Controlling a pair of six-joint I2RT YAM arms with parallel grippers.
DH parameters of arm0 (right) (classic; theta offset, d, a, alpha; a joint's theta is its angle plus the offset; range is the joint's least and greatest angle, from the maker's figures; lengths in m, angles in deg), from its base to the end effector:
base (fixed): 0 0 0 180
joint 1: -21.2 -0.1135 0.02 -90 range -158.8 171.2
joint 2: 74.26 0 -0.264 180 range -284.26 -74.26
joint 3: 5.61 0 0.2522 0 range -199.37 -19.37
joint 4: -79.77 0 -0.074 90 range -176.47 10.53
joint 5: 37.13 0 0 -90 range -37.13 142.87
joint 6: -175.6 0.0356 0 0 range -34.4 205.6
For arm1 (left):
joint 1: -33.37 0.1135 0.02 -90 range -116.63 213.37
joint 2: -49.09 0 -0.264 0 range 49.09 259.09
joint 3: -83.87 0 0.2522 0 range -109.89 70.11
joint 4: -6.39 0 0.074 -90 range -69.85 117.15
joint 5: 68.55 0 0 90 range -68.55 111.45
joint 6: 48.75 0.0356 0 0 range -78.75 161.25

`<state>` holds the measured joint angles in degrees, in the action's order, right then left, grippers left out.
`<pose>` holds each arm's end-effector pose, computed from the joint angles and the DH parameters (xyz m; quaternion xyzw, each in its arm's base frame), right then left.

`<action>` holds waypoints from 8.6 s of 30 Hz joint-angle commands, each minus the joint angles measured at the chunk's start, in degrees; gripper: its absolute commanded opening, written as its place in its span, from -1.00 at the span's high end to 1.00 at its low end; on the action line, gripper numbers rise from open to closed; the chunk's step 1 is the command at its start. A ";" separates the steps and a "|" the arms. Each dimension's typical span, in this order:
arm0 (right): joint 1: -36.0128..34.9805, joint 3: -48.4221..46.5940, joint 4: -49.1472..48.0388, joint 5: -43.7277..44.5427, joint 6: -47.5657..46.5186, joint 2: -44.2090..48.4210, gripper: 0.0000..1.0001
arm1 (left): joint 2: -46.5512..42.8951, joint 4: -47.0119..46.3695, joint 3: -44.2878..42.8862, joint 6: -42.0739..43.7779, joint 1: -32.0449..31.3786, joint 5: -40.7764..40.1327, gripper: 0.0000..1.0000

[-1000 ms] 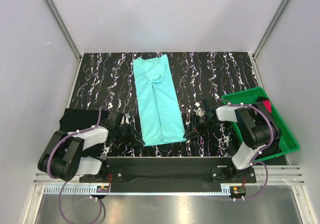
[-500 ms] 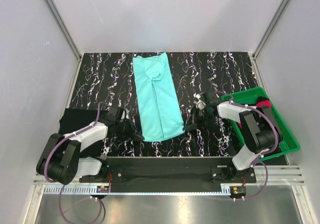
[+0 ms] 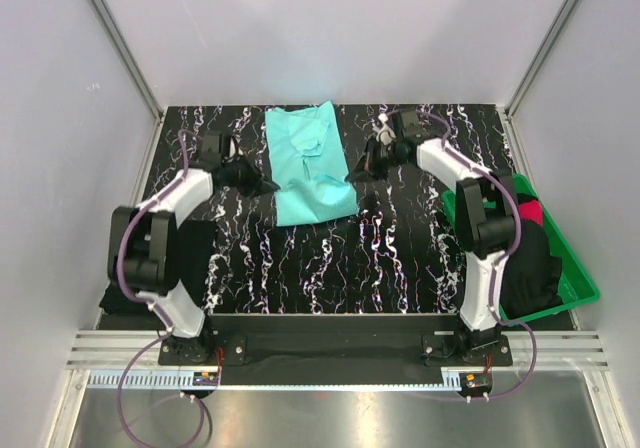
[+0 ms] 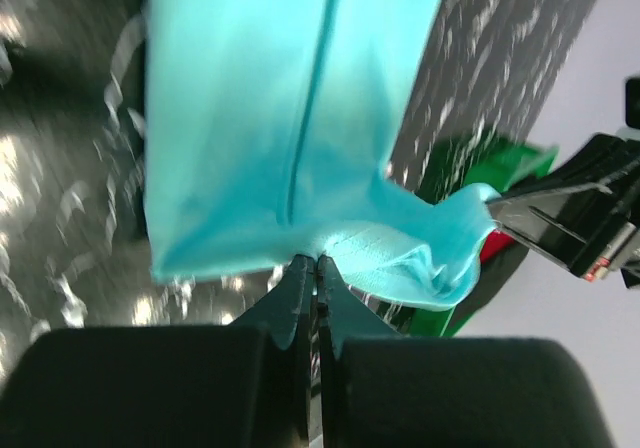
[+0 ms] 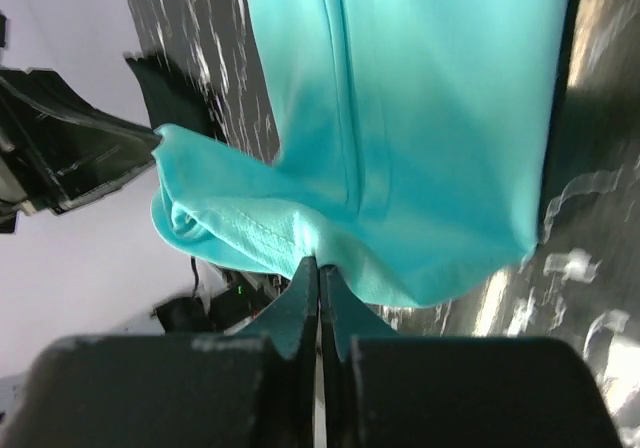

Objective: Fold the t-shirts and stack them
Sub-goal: Fold the tshirt

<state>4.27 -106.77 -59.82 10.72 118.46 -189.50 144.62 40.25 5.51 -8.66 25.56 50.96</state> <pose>0.4097 0.1497 0.2092 0.0145 0.8953 0.4304 0.1139 0.3468 -0.0653 0.2202 -0.2482 0.8813 -0.3660 0.1666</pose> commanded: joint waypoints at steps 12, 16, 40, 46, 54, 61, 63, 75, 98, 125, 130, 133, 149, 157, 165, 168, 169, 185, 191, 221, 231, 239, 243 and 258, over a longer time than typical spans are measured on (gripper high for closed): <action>4.98 -48.28 19.65 -3.90 -2.45 -31.17 1.00 | 21.28 0.12 -21.96 -0.27 5.62 2.65 1.00; 5.24 -55.51 21.77 -5.31 -1.49 -36.19 1.00 | 24.09 -0.06 -24.78 -0.98 5.79 2.82 1.00; 10.33 -65.47 5.86 -8.56 16.73 -43.07 0.17 | 20.41 7.41 -33.75 10.70 9.22 -11.34 -0.07; 9.90 -47.64 9.28 -9.10 6.46 -32.25 0.15 | 19.10 6.10 -30.25 16.59 8.08 1.42 -0.10; 6.65 -33.47 9.56 -9.44 1.15 -22.14 0.26 | 16.79 -6.81 -17.41 13.71 1.40 12.31 0.09; 3.83 -25.12 7.02 -10.49 1.94 -19.85 0.34 | 28.12 -12.01 -23.89 10.10 0.16 14.51 0.09; 3.22 -23.79 5.96 -11.11 2.82 -19.58 0.35 | 30.85 -12.27 -27.67 9.31 0.78 15.04 0.09; 2.25 -28.43 -9.94 -8.91 15.02 -27.83 0.49 | 43.77 -14.38 -42.53 5.97 5.61 14.86 0.09; 3.13 -59.20 -17.25 -6.89 30.86 -52.20 0.57 | 25.41 -19.65 -26.29 2.89 1.49 15.56 -0.01; -3.20 -20.82 -12.85 -9.79 17.41 -20.47 0.56 | 6.08 -14.57 1.23 14.31 3.51 12.33 0.21; -2.76 -13.51 -16.72 -10.23 16.36 -19.93 0.56 | 10.19 -13.50 2.19 16.24 5.79 11.00 0.20; -2.67 -12.28 -16.81 -10.85 16.01 -21.07 0.56 | 15.37 -14.21 2.63 18.00 6.23 11.35 0.22; -0.56 11.34 -20.41 -6.98 10.38 -14.32 0.57 | 8.99 -11.05 16.95 19.50 5.97 5.99 0.23; -0.65 31.30 -28.50 -4.26 13.28 1.67 0.54 | -3.40 -9.12 28.38 20.03 4.92 5.81 0.15; -0.91 43.44 -24.98 2.68 17.14 20.20 0.20 | -26.50 -1.39 25.49 9.95 2.01 -0.85 -0.10; -3.62 45.56 -24.90 7.42 21.79 26.00 0.17 | -35.40 1.34 27.24 3.27 2.01 -6.83 -0.12; -4.42 46.08 -24.98 11.61 25.55 27.42 0.17 | -35.50 3.26 27.77 1.50 1.84 -7.54 -0.11; -18.40 55.49 -38.60 38.81 58.63 27.01 -0.18 | -39.89 -22.73 52.99 -30.15 1.22 -17.03 -0.18; -20.60 54.53 -39.05 43.19 60.92 24.10 -0.18 | -37.52 -23.09 53.53 -33.14 0.61 -18.35 0.01; -24.56 52.94 -32.28 48.65 65.67 17.07 0.23 | -27.15 -19.92 49.05 -35.26 -1.85 -19.32 0.63; -23.77 52.59 -32.37 48.22 62.42 17.16 0.22 | -25.57 -20.98 47.82 -32.98 -1.41 -21.17 0.93; -22.18 53.91 -33.68 47.34 60.22 16.36 0.54 | -26.18 -18.87 46.32 -30.42 -1.33 -20.55 1.00; -21.13 53.73 -34.38 46.55 59.51 16.10 0.66 | -26.53 -18.43 46.49 -29.54 -1.33 -20.12 1.00; -19.72 53.81 -34.56 31.35 39.31 27.86 1.00 | -37.06 -4.55 41.57 -17.77 -2.56 -16.60 1.00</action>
<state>-15.86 -53.85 -97.04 45.82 166.02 -166.42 112.10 30.46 49.64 -31.18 23.35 34.29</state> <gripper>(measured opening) 0.012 0.024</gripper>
